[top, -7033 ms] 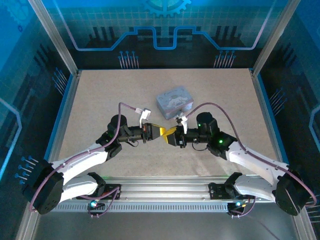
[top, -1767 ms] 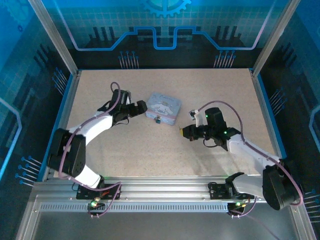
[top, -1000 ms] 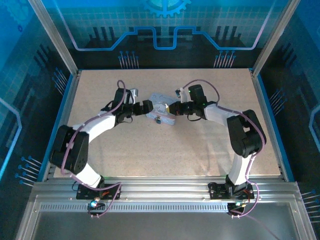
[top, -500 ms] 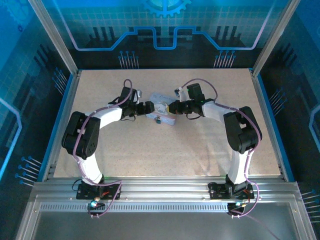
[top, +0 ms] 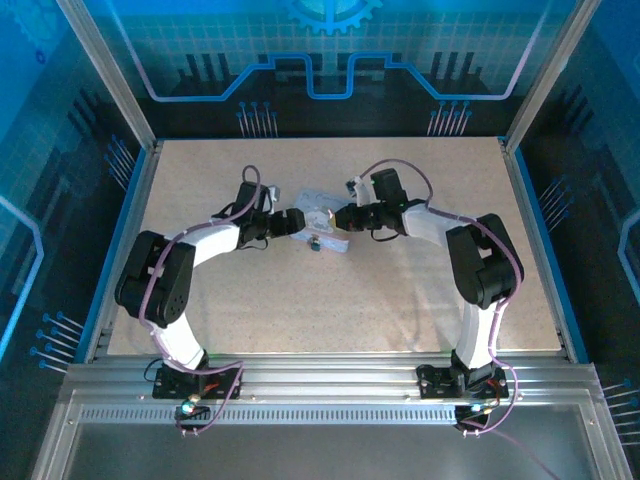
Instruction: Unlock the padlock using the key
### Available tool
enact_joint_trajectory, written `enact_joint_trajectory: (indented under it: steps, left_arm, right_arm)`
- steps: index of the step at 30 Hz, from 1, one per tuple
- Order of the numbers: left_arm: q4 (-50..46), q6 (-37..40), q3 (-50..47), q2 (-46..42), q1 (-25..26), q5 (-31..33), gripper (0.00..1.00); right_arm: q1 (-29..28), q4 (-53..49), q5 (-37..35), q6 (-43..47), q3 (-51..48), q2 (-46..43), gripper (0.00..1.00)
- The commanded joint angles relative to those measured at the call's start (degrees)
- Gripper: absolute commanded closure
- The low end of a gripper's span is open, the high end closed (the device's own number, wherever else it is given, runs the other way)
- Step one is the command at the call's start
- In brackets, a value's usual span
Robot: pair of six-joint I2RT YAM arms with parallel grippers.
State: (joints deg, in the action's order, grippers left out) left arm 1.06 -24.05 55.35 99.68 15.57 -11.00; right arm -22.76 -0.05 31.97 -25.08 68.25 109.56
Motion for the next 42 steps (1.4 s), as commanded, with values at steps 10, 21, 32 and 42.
enact_joint_trajectory:
  steps: [10, 21, 32, 42]
  left_arm:
    - [-4.51, -1.83, -9.17, -8.58, 0.42, 2.22, 0.13]
    - [-7.94, 0.67, -8.17, -23.12, 0.42, 7.7, 0.06]
    - [-5.43, 0.13, -21.37, -39.44, 8.14, 10.85, 0.09]
    - [4.64, 1.18, -27.41, -35.42, 15.7, 11.28, 0.1]
  right_arm:
    - [-5.52, -3.07, -1.64, -3.19, -9.1, -2.77, 1.0]
    - [-5.62, -1.87, -2.91, -2.87, -9.22, -3.75, 1.0]
    - [-5.61, -4.07, -3.88, -1.43, -7.17, -2.87, 1.0]
    - [-5.55, -5.33, -4.37, -1.08, -6.9, -3.17, 1.0]
